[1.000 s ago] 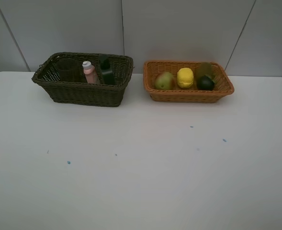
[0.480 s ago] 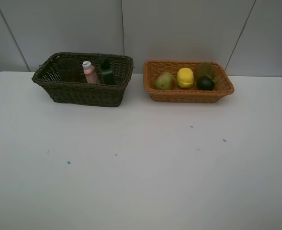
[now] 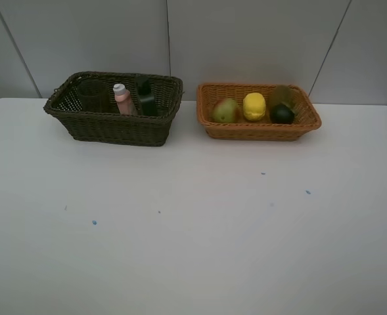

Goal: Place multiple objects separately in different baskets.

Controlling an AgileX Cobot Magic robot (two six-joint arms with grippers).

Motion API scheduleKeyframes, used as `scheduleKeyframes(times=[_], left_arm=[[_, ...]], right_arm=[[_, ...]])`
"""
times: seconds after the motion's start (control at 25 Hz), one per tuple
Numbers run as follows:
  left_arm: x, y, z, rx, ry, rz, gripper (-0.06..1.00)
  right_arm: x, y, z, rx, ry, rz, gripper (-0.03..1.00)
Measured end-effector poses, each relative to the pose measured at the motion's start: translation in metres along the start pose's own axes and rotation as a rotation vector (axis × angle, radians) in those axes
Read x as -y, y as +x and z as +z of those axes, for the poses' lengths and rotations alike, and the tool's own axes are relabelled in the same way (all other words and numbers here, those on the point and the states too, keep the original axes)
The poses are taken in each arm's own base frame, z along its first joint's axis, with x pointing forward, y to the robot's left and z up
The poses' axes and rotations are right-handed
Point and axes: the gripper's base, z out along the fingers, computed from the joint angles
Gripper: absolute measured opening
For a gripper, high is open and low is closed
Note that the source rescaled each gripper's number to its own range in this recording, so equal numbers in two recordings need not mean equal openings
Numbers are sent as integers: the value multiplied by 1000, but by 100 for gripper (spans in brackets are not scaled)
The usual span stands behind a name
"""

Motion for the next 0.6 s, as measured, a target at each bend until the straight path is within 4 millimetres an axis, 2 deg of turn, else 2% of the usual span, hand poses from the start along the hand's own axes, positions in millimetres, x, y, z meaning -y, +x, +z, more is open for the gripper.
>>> scheduleKeyframes(times=[0.16,0.6], left_arm=[[0,5,-8,60,3,-1,96],[0,5,-8,64,1,-1,96]], right_arm=[[0,0,0,0,0,0,99],[0,0,0,0,0,0,99]])
